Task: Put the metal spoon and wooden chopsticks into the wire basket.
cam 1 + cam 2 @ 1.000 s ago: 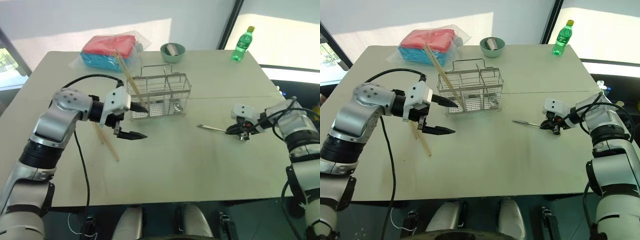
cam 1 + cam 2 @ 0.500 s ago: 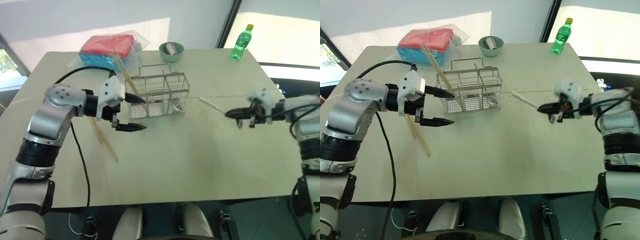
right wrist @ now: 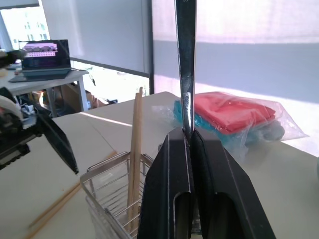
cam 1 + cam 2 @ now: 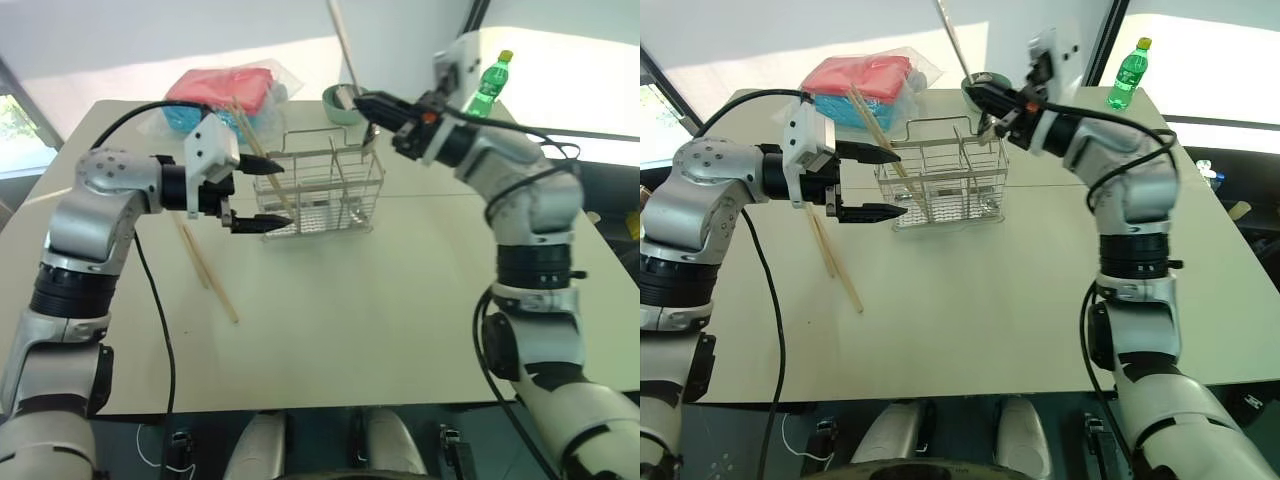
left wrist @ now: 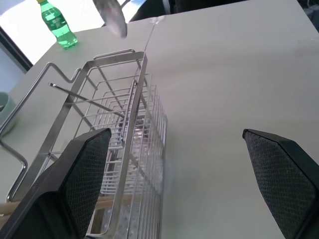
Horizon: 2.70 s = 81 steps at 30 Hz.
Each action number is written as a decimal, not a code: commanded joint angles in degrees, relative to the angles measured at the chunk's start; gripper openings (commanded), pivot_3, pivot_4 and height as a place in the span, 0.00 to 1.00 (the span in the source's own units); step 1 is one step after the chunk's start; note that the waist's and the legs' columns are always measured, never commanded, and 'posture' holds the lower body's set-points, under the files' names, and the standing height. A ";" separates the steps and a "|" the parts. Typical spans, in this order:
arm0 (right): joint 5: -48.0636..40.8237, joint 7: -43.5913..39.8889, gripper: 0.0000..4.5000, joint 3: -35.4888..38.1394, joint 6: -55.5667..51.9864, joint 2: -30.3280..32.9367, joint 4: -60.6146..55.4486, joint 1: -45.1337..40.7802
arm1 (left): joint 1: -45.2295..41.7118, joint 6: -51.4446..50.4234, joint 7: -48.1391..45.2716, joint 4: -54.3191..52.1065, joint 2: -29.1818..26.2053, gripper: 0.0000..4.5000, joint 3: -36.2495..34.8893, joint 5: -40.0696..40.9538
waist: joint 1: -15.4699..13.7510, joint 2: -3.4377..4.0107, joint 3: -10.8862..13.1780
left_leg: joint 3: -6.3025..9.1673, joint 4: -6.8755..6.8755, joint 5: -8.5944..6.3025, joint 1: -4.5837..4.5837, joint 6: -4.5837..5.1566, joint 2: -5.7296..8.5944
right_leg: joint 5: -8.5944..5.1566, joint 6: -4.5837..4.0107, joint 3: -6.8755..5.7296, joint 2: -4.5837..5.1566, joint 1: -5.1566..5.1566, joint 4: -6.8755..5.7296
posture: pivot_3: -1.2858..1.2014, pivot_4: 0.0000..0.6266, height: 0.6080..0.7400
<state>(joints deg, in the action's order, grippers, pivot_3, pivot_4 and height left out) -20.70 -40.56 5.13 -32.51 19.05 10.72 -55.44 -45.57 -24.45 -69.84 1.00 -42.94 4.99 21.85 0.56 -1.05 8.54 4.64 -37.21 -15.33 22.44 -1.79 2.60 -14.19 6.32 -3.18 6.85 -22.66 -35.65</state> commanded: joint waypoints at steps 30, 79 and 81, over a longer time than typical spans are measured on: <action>-7.69 -0.69 0.78 5.52 2.85 9.89 -9.11 -4.40 | -0.94 -12.96 16.08 -5.55 -0.54 1.00 -14.82 8.18 | 0.33 0.08 0.13 | 0.01 0.06 -0.06 0.00 0.15 -0.13 | -0.02 -0.02 0.03 -0.13 -0.28 -0.39 | 0.52 0.24 0.45; -35.83 -6.85 0.78 9.80 -14.06 31.03 -46.72 38.80 | -27.67 -12.36 76.15 74.41 11.85 1.00 -25.17 -11.58 | -1.33 -0.95 -0.06 | -0.08 0.00 -0.14 -0.05 0.18 -0.15 | -0.01 0.05 -0.07 0.06 -0.12 -0.08 | 0.52 0.24 0.45; -36.05 -6.29 0.78 9.84 -13.94 31.03 -46.87 39.10 | -27.66 -12.20 77.04 74.61 12.19 1.00 -25.84 -11.48 | -1.34 -0.95 -0.06 | -0.09 0.01 -0.14 -0.05 0.18 -0.15 | -0.01 0.05 -0.08 0.06 -0.12 -0.08 | 0.52 0.24 0.45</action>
<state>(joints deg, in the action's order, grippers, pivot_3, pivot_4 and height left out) -55.42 -47.33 12.72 -47.13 49.90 -34.58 -16.13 -72.53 -37.81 6.27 75.94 -30.44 -20.09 9.92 -0.77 -2.00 8.48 4.56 -37.20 -15.47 22.39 -1.61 2.45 -14.20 6.37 -3.25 6.91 -22.77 -35.73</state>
